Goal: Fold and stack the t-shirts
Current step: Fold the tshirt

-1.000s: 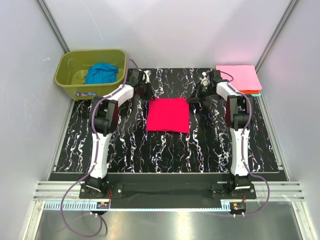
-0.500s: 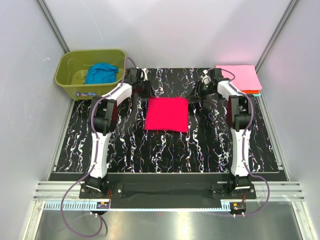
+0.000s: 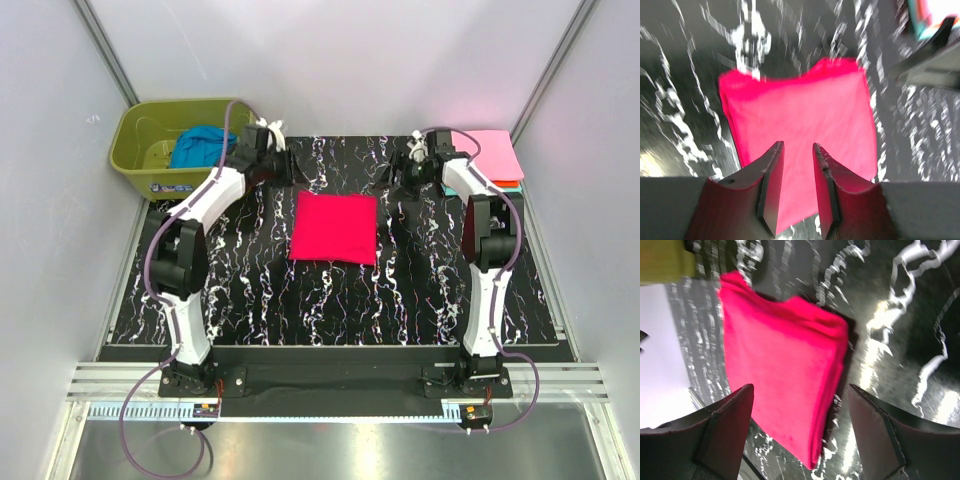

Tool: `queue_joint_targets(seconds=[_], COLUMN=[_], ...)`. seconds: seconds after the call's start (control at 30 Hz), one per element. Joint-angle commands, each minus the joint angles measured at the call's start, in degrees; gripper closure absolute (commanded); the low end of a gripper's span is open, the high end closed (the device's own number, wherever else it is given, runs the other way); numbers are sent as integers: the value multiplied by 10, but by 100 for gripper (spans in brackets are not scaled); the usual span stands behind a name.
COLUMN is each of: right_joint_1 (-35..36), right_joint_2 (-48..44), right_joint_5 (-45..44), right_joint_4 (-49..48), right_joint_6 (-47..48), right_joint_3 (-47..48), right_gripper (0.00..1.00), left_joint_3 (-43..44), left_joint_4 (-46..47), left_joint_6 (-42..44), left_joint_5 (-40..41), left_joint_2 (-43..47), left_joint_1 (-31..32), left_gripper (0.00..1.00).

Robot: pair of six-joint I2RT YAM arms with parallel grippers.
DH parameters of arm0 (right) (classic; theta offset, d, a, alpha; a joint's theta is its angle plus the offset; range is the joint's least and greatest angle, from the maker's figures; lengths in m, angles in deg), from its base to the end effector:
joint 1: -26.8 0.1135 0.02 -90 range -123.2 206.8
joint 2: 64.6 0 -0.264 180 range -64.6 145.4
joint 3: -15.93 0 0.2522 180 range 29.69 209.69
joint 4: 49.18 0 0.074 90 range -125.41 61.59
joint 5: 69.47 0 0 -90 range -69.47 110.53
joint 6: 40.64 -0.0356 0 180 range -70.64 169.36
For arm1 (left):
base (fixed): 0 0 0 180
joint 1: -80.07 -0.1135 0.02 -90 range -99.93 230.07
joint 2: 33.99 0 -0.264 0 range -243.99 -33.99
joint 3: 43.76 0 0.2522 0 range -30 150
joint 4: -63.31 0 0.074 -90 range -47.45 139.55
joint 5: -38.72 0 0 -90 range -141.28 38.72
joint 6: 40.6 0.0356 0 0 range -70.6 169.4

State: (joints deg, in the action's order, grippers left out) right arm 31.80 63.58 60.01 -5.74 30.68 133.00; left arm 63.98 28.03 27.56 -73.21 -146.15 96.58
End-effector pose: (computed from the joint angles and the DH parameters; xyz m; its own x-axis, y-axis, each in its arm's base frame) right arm 0.4857 0.0652 0.1898 -0.9080 0.1687 -0.3836 -0.1518 0.7207 0.6764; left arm 0.4309 -0.1416 0.2702 -0.7690 -0.1320 -0.6254 0.2726 0.8173 -0.5077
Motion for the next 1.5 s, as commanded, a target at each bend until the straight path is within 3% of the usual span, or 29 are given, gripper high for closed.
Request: queue_joint_targets(seconds=[0.0, 0.37, 0.7, 1.07, 1.47], right_joint_1=[8, 58, 58, 56, 54], right_joint_2=[-6, 48, 76, 56, 61], right_joint_5=[-25, -94, -108, -193, -124], right_joint_4=[-2, -9, -18, -15, -13], right_joint_6=[23, 23, 45, 46, 28], right_joint_3=[-4, 1, 15, -8, -12], right_gripper=[18, 17, 17, 17, 23], left_joint_3=[-52, -63, -5, 9, 13], left_joint_4=[-8, -23, -47, -48, -48], left_joint_6=[9, 28, 31, 30, 26], left_joint_5=[-9, 89, 92, 85, 70], left_joint_2=[-6, -73, -135, -151, -152], left_joint_1=[9, 8, 4, 4, 0], left_gripper=[66, 70, 72, 72, 72])
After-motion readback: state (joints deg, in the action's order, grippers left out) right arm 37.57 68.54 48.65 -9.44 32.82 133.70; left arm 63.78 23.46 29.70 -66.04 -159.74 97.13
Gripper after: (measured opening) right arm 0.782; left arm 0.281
